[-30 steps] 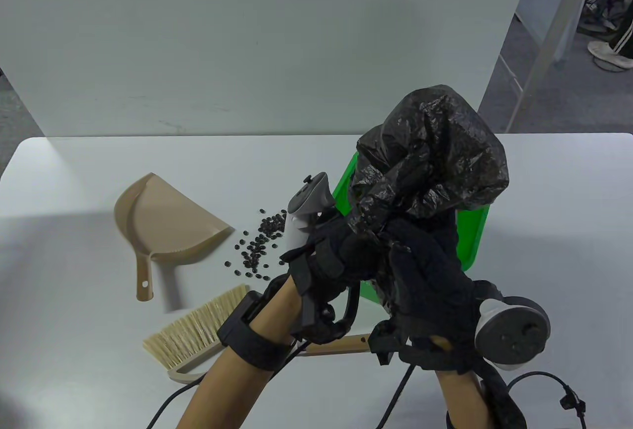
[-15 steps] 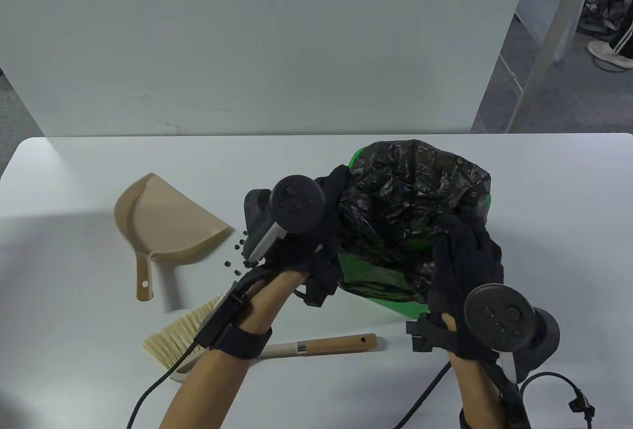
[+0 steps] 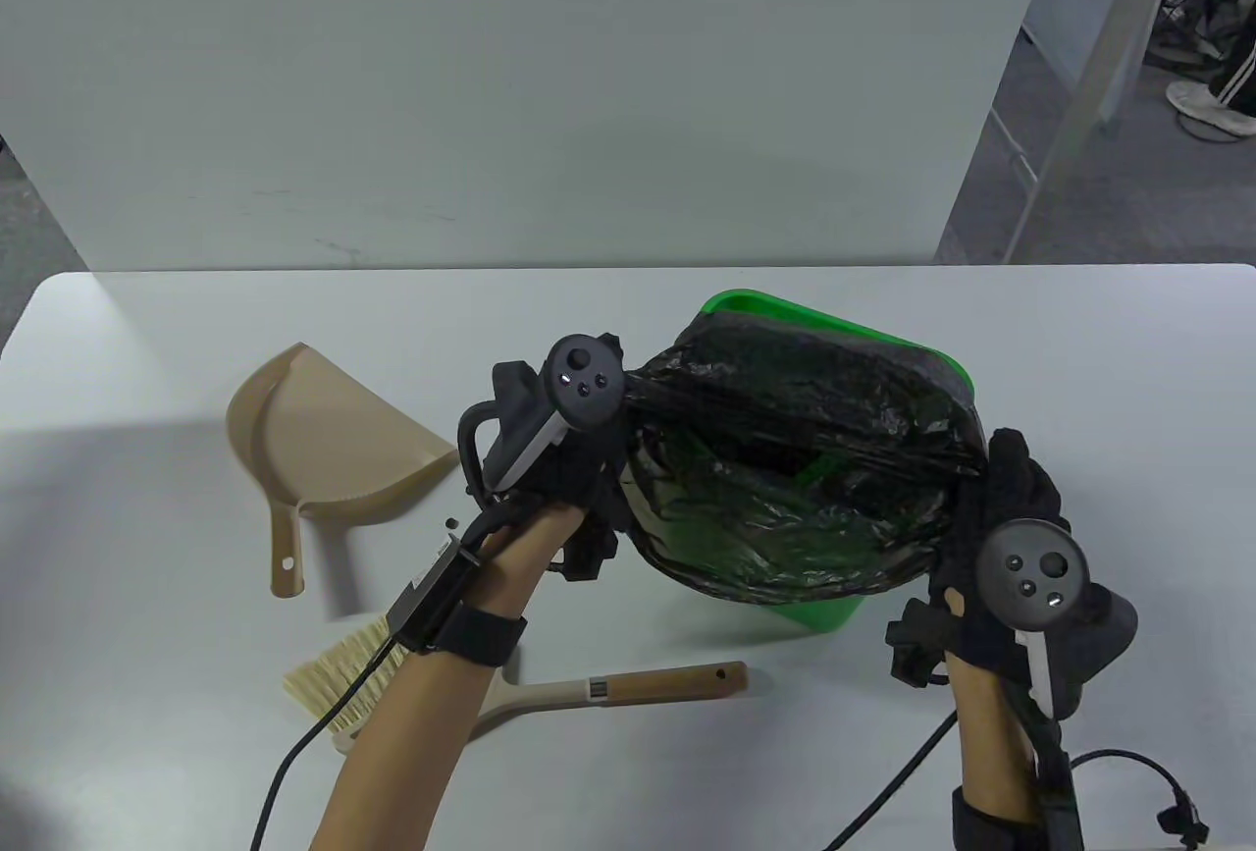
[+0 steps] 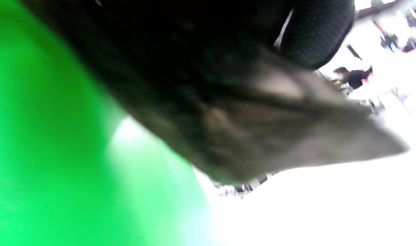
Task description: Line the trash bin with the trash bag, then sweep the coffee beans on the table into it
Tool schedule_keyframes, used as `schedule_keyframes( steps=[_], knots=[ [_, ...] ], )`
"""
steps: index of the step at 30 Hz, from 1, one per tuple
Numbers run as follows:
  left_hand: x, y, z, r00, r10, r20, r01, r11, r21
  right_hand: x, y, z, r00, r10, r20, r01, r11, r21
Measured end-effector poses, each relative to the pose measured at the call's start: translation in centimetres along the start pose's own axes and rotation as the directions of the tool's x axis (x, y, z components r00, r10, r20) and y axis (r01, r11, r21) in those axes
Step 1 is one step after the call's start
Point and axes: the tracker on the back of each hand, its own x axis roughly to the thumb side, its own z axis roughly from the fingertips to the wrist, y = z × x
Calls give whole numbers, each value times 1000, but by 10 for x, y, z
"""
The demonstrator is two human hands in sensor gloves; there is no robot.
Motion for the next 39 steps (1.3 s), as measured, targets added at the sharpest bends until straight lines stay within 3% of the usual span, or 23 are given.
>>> schedule_keyframes(
  steps=[5, 9, 10, 14, 16, 19, 21, 23, 27, 30, 34, 39],
  knots=[
    [-14, -10, -27, 994, 99, -42, -103, 986, -133, -29, 17, -23, 972, -171, -163, 199, 964, 177],
    [-26, -21, -47, 950, 302, -84, -314, 923, -222, -47, 29, -40, 897, -342, -280, 411, 879, 241],
    [-29, -26, -55, 920, 375, -117, -393, 877, -277, -51, 34, -46, 868, -396, -299, 474, 839, 267],
    [-33, -44, -76, 865, 463, -194, -502, 792, -347, -60, 50, -60, 730, -555, -398, 675, 675, 297],
    [-36, -56, -86, 799, 552, -240, -599, 693, -402, -64, 59, -66, 636, -630, -446, 769, 565, 299],
    [-39, -85, -100, 559, 755, -343, -793, 365, -488, -69, 75, -72, 489, -693, -529, 872, 374, 316],
    [-38, -99, -105, 440, 818, -370, -815, 191, -547, -71, 80, -74, 447, -707, -547, 894, 333, 300],
    [-34, -112, -109, 361, 843, -399, -814, 76, -576, -74, 85, -78, 438, -705, -558, 898, 319, 302],
    [-28, -130, -116, 324, 846, -424, -808, 14, -589, -77, 91, -84, 405, -694, -595, 914, 292, 282],
    [-29, -135, -120, 313, 837, -448, -810, -11, -586, -79, 94, -88, 416, -671, -614, 909, 308, 279],
    [-30, -133, -124, 410, 790, -455, -796, 67, -601, -79, 103, -90, 408, -627, -664, 911, 325, 253],
    [-32, -128, -125, 450, 763, -464, -796, 107, -595, -78, 102, -89, 417, -615, -669, 907, 335, 257]
  ],
)
